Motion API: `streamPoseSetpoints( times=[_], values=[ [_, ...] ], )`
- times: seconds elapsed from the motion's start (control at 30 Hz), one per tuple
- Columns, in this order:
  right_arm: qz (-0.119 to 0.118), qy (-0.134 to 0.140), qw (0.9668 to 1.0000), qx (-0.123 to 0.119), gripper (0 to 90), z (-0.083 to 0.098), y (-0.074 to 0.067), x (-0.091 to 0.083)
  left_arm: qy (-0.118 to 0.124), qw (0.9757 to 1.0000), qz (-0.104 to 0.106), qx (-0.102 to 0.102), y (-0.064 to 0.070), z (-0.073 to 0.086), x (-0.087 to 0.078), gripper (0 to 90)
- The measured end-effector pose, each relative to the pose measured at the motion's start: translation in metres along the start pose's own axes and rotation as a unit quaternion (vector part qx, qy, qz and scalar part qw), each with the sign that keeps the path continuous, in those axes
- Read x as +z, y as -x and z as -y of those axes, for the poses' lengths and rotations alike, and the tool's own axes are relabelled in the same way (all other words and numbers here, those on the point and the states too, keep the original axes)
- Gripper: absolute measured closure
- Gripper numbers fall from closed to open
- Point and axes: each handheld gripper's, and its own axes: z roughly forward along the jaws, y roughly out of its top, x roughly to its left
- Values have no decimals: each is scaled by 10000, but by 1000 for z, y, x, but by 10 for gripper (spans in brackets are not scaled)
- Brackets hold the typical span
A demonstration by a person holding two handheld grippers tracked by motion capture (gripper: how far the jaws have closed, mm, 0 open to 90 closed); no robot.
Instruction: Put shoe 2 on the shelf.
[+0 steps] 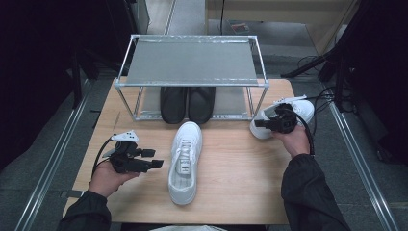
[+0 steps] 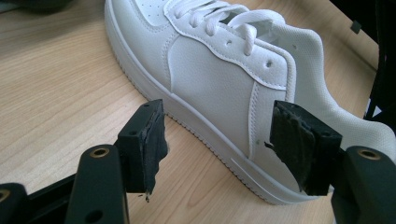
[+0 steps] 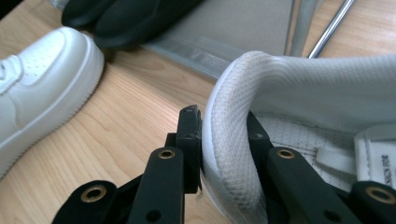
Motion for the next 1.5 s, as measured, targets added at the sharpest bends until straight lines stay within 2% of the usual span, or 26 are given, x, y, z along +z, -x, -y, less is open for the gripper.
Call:
streamPoseSetpoints(
  times=[0.23,0.4,0.57,0.93,1.13,1.33,1.5],
  values=[
    [-2,-97,9998,-191,764,-2,-15,-9,13,10000,15,20,0,-2,0,361],
    [135,-194,9993,-302,757,-1,-30,-16,19,10000,44,43,-1,-4,1,361],
    [78,-123,9997,-202,756,-2,-40,-24,22,9999,84,56,-2,-7,2,361],
    [95,-140,9996,-214,746,0,-71,-34,49,9999,90,108,-3,-11,4,361],
    [-8,-205,9995,-255,744,2,-92,-31,38,9998,113,175,-3,-14,5,361],
    [-1,-382,9985,-389,744,8,-118,-21,21,9997,163,186,-4,-18,8,361],
    [-129,-475,9976,-485,746,12,-137,-12,-8,9996,204,216,-4,-21,11,360]
  ],
)
